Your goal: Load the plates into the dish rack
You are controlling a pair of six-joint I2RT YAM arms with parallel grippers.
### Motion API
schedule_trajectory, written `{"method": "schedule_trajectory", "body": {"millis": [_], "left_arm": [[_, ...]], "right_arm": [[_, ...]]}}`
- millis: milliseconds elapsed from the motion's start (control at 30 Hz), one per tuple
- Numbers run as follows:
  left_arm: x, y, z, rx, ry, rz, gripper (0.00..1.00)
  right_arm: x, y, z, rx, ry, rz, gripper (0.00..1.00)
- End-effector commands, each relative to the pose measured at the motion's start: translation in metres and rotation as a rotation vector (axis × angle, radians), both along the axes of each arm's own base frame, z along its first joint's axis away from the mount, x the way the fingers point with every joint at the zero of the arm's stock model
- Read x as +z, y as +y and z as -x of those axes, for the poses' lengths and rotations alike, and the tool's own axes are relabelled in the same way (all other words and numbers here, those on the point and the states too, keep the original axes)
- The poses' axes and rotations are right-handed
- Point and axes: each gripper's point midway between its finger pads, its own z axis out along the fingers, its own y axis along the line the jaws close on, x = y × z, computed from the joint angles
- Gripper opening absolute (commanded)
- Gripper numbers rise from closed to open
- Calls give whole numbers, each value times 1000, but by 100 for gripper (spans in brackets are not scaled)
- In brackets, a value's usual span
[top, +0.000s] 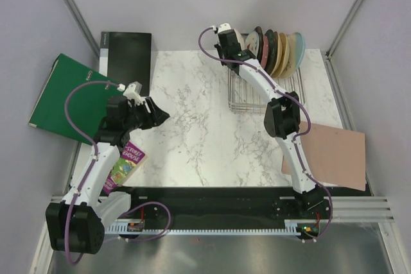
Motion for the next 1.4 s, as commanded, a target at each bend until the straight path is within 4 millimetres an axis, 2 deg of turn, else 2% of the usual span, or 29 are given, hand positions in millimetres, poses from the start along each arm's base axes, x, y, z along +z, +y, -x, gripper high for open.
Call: {"method": "schedule_trajectory", "body": {"millis": [0, 100, 300, 367, 400, 433, 533, 667, 733, 900, 1033, 1167, 1267, 1333, 1367], "left_arm": [[5, -4, -7, -10, -17, 32, 64], [6, -4, -10, -9, -17, 34, 64], [5, -4, -9, -10, -16, 33, 64], [5, -4, -8, -10, -16, 33, 64], [4, -4, -8, -8, -15, 33, 64], [4, -4, -8, -8, -14, 34, 64], [4, -4, -8, -9, -12, 37, 64], [5, -5, -8, -12, -15, 38, 64], [5, -5, -8, -12, -12, 41, 64], [5, -6, -7, -15, -12, 46, 64], [6, -6, -6, -19, -16, 48, 64], [12, -4, -11, -17, -43, 32, 65], [17, -5, -15, -36, -60, 14, 66], [24, -7, -19, -66, -86, -3, 68], [34, -7, -22, -77, -108, -10, 70]], "right_arm": [[62, -41, -8, -111, -114, -6, 0], [57, -49, -10, -129, -110, 7, 0], [57, -43, -13, -123, -118, 4, 0], [59, -42, -13, -122, -126, 6, 3], [63, -42, -14, -122, -136, 5, 6], [64, -41, -14, -120, -141, 7, 20], [71, -34, -15, -103, -162, -6, 40], [88, -23, -14, -56, -190, -34, 43], [103, -19, -13, -40, -216, -50, 44], [135, 5, -2, 79, -244, -143, 49], [169, 15, 5, 125, -288, -223, 64], [216, 10, 14, 107, -372, -285, 70], [237, 3, 20, 87, -408, -295, 72], [241, -7, 23, 58, -413, -287, 75], [254, -15, 28, 37, -432, -288, 76]]}}
